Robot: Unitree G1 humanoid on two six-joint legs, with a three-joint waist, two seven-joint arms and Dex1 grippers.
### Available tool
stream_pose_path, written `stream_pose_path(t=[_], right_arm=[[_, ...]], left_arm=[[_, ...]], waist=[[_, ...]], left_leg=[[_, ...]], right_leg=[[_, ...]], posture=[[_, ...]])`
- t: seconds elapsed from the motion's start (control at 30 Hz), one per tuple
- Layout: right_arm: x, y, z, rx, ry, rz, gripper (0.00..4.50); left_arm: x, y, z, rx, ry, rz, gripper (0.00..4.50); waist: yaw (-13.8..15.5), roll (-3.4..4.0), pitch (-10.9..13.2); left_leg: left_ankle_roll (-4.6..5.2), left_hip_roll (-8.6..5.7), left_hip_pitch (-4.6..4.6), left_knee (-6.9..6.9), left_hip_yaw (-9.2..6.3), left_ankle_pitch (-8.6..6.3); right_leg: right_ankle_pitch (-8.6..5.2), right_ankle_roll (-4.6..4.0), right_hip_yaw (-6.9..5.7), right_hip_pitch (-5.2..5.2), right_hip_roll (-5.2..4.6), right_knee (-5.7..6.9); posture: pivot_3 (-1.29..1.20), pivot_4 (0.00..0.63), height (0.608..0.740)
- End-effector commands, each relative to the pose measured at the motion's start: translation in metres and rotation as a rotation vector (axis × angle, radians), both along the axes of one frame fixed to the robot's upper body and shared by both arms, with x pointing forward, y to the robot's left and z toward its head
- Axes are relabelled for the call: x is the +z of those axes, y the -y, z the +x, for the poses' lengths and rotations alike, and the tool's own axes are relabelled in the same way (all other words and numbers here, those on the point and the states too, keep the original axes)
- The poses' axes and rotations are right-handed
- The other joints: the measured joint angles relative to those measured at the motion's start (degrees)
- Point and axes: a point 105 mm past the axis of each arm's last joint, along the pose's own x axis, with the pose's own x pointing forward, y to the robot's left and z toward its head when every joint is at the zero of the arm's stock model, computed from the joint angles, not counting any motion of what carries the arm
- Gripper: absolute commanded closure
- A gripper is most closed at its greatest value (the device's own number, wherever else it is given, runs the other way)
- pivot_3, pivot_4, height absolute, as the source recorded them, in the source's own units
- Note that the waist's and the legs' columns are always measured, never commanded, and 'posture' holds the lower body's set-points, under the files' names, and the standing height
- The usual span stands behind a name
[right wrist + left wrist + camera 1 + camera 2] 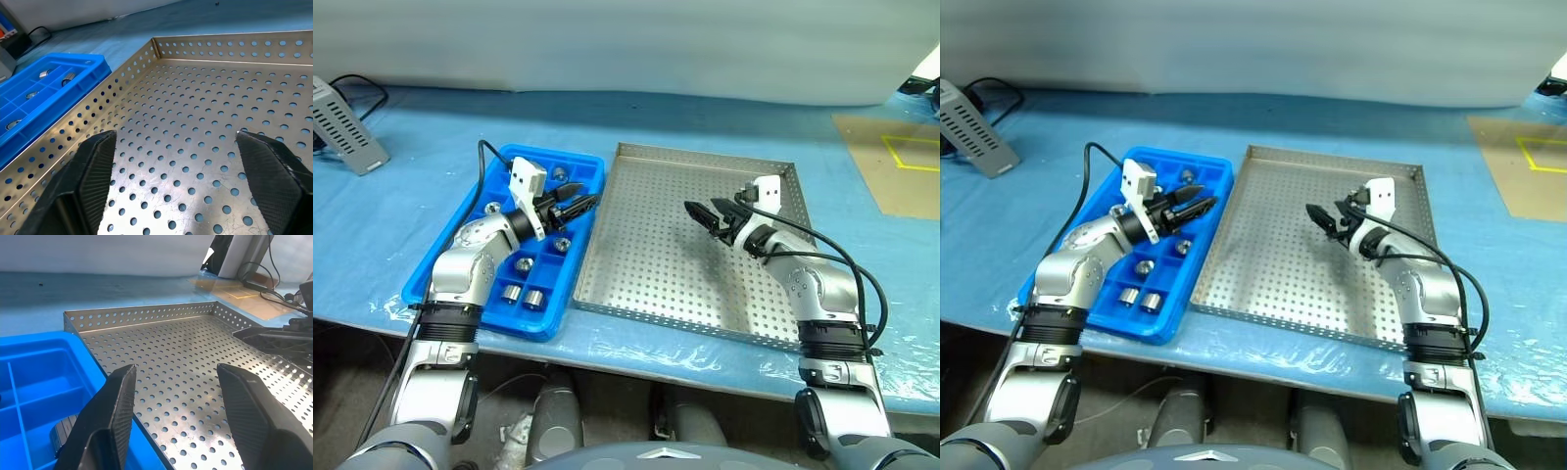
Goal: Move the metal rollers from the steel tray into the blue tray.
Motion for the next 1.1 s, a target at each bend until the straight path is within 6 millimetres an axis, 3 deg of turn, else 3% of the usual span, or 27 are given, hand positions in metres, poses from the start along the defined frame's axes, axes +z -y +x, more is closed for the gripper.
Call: stream_pose_path(t=[0.03,0.13,0.6,0.77,1.0,1.1], right_arm=[[0.021,0.004,0.0,-0.011,0.093,0.023,0.0],[0.018,0.004,0.001,-0.007,0.078,0.01,0.0],[0.01,0.005,0.003,-0.029,0.06,-0.032,0.0],[0.007,-0.012,-0.003,0.068,0.058,-0.06,0.0],[0.012,-0.028,-0.023,0.222,0.067,-0.012,0.0],[0.012,-0.023,-0.028,0.236,0.059,-0.005,0.0]], left_arm=[[0.013,-0.002,0.004,0.008,0.042,0.002,0.82],[0.014,-0.005,0.008,0.039,0.06,0.035,0.05],[0.014,0.001,0.004,-0.016,0.053,0.034,0.05],[0.018,0.002,-0.001,-0.05,0.063,0.022,0.05],[0.007,-0.012,-0.018,-0.089,0.04,0.081,0.05],[0.006,-0.021,-0.021,-0.069,0.031,0.086,0.05]], waist=[[0.01,0.0,0.0],[-0.02,0.0,0.0],[-0.08,0.01,0.0],[-0.14,0.01,0.01],[-0.13,0.02,0.0],[-0.14,0.03,0.01]], left_leg=[[0.0,0.0,-0.01,0.0,0.0,0.0],[0.02,0.0,-0.01,-0.01,0.01,-0.01],[0.14,0.0,-0.08,-0.16,0.06,-0.09],[0.2,0.01,-0.08,-0.18,0.09,-0.12],[0.28,0.04,-0.05,-0.18,0.12,-0.18],[0.34,0.05,-0.06,-0.18,0.16,-0.21]], right_leg=[[0.0,0.0,0.0,0.0,0.0,-0.01],[0.0,0.0,0.0,0.0,0.0,-0.04],[0.03,0.03,-0.01,0.07,0.01,-0.48],[0.04,0.04,-0.01,0.08,0.02,-0.54],[0.03,0.03,-0.01,0.1,0.01,-0.58],[0.03,0.04,-0.01,0.1,0.01,-0.6]], posture=[[-0.1,0.15,0.74],[-0.1,0.15,0.74],[-0.11,0.15,0.74],[-0.11,0.15,0.74],[-0.09,0.15,0.74],[-0.09,0.15,0.74]])
